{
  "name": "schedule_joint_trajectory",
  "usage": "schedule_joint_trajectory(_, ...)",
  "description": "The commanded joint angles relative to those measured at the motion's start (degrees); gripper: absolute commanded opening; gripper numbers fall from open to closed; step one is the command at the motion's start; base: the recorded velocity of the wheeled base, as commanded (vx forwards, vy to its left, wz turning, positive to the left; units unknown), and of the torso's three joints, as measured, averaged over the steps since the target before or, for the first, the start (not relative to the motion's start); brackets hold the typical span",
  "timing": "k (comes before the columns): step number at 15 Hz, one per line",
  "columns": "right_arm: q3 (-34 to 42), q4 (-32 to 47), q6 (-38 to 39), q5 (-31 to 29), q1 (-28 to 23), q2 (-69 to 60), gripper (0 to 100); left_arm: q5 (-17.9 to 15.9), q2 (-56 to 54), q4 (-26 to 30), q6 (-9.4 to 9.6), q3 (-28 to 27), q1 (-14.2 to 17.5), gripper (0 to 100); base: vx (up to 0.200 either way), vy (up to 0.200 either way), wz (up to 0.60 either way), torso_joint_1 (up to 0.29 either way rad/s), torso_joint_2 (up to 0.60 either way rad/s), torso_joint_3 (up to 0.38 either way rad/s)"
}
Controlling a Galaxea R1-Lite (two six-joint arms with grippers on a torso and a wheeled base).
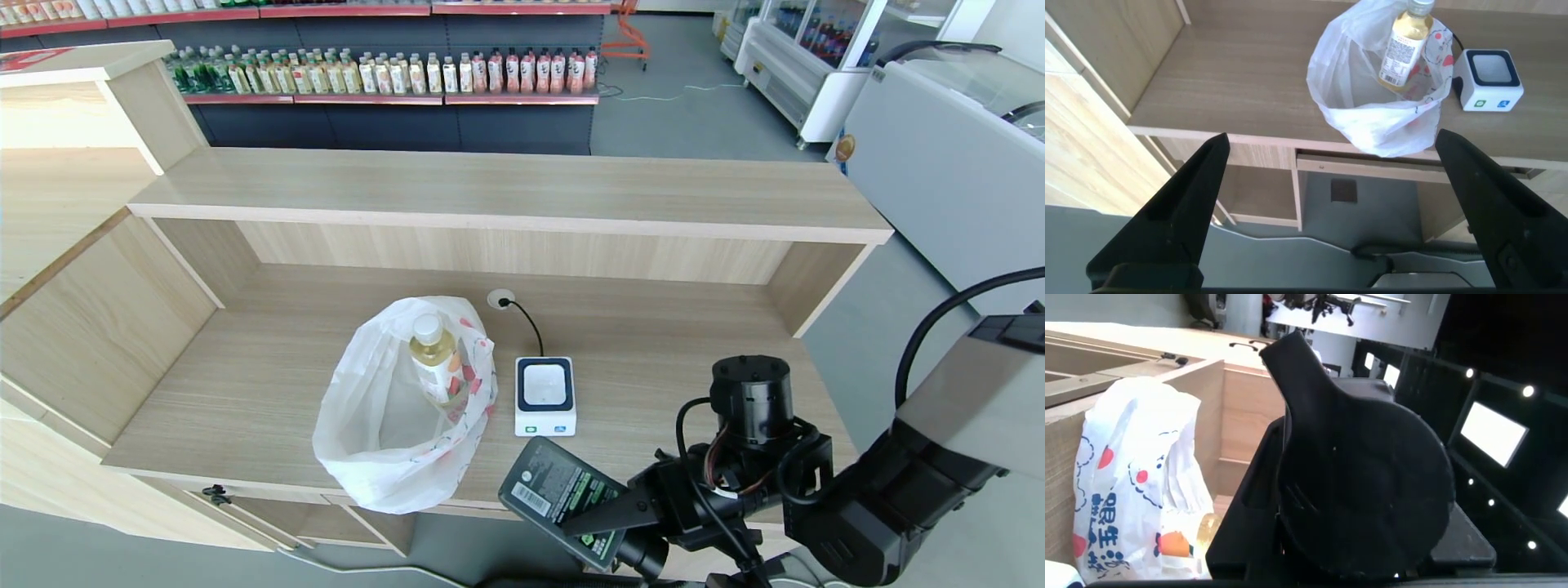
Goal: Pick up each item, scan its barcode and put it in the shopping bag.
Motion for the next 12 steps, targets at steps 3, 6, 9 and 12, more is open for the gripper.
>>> schedule_joint_trajectory(3, 1.27, 13.01, 10.62, -3.56, -1.21, -12.04, 0, 0.00, -0.02, -0.01, -0.01, 0.01, 0.02, 100, 0.000, 0.000, 0.00, 0.000, 0.00, 0.000)
schedule_joint_trajectory(6, 5.31, 16.61, 27.06, -13.93, -15.36, -25.75, 0, 0.00, -0.02, -0.01, -0.01, 0.01, 0.02, 100, 0.000, 0.000, 0.00, 0.000, 0.00, 0.000)
schedule_joint_trajectory(9, 8.13, 30.85, 41.56, -15.16, -27.84, -31.90, 0, 0.00, -0.02, -0.01, -0.01, 0.01, 0.02, 100, 0.000, 0.000, 0.00, 0.000, 0.00, 0.000)
schedule_joint_trajectory(12, 4.08, 42.89, 68.72, -15.16, -29.42, -37.53, 0, 0.00, -0.02, -0.01, -0.01, 0.01, 0.02, 100, 0.000, 0.000, 0.00, 0.000, 0.00, 0.000)
